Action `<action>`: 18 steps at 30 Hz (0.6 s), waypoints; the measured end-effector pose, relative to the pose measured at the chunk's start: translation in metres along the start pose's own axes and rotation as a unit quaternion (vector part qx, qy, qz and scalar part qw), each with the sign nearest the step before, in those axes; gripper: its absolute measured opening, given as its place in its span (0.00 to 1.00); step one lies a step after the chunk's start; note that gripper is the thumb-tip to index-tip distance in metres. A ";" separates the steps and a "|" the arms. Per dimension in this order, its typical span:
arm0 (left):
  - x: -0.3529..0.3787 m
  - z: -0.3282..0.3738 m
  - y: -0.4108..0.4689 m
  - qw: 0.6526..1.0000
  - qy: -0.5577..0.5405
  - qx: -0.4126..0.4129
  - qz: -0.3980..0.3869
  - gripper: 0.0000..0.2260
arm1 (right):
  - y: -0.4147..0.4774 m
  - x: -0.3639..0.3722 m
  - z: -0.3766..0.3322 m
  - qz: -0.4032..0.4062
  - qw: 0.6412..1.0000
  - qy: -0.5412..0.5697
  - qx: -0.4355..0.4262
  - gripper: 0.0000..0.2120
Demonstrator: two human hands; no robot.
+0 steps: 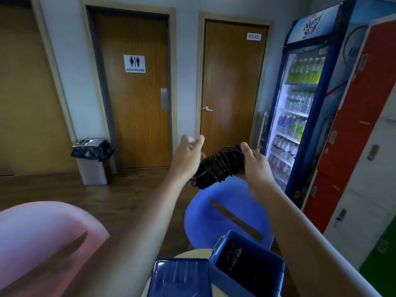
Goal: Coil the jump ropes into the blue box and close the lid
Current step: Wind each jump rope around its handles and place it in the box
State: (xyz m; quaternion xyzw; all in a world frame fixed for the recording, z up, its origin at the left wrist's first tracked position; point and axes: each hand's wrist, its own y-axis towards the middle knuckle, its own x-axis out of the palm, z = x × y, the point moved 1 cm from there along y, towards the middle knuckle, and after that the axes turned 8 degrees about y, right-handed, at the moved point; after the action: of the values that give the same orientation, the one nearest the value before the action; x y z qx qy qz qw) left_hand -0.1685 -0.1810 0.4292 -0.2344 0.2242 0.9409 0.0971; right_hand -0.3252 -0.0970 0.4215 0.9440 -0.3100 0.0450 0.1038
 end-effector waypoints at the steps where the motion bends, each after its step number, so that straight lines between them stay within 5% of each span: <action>1: 0.010 -0.008 -0.003 0.997 -0.027 -0.069 -0.014 0.21 | 0.008 -0.008 0.009 0.022 1.000 0.017 0.007 0.20; 4: 0.052 -0.026 -0.016 0.960 -0.154 -0.219 -0.086 0.30 | 0.025 -0.026 0.033 0.049 0.998 0.042 -0.004 0.14; 9: 0.102 -0.039 -0.016 0.973 -0.095 -0.211 0.004 0.30 | 0.029 -0.059 0.065 0.056 0.995 -0.071 -0.048 0.15; 18: 0.164 -0.072 -0.015 0.968 -0.067 -0.236 -0.059 0.38 | 0.041 -0.105 0.104 0.055 0.991 -0.120 -0.029 0.17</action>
State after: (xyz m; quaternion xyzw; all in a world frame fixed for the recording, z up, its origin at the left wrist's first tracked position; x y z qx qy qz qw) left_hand -0.2786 -0.1886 0.2867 -0.2002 -0.0251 0.9733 0.1092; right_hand -0.4318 -0.0925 0.3120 0.9208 -0.3725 -0.0724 0.0903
